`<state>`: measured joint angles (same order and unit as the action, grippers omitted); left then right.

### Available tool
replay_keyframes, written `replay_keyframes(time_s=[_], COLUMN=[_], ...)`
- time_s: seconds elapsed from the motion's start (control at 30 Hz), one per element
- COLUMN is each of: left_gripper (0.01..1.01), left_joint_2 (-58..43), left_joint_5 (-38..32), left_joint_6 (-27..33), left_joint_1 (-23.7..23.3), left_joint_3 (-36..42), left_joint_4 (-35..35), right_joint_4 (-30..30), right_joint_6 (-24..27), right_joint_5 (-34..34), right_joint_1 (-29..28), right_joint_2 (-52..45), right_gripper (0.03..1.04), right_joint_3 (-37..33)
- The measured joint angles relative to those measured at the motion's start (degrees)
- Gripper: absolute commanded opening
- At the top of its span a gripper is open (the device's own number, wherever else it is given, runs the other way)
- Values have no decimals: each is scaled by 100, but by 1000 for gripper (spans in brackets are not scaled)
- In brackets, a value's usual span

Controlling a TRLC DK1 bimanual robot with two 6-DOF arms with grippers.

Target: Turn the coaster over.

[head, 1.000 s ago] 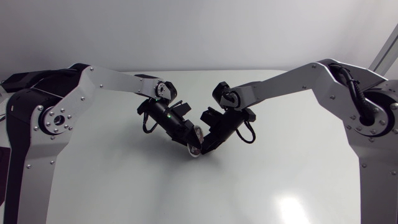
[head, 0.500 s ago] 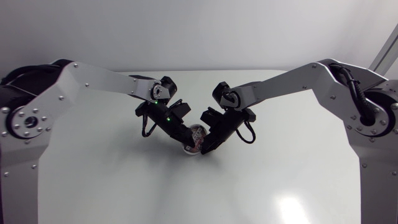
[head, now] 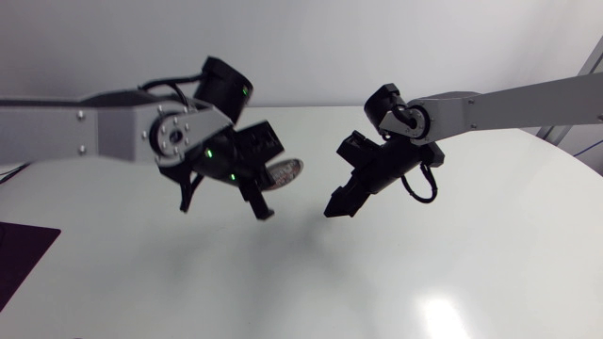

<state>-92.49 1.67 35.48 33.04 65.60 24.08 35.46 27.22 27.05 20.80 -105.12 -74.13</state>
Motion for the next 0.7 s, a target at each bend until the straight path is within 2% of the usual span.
replay_keyframes(time_s=[0.1,0.2,0.37,0.6,0.7], left_gripper=[25,25,25,28,84], left_joint_2=[94,-140,-232,13,37], left_joint_5=[-1075,-1967,-2409,-2618,-2658], left_joint_6=[656,1281,1989,2470,2627], left_joint_1=[669,907,638,210,98], left_joint_3=[-957,-1663,-2186,-2708,-2953], left_joint_4=[-953,-1722,-2284,-2879,-3130], right_joint_4=[-37,-101,-162,-273,-273], right_joint_6=[133,238,284,284,282], right_joint_5=[-77,-118,-177,-205,-251], right_joint_1=[-83,-94,-101,-55,37], right_joint_2=[195,319,566,629,632], right_gripper=[997,997,997,997,997], right_joint_3=[352,658,999,1075,1075])
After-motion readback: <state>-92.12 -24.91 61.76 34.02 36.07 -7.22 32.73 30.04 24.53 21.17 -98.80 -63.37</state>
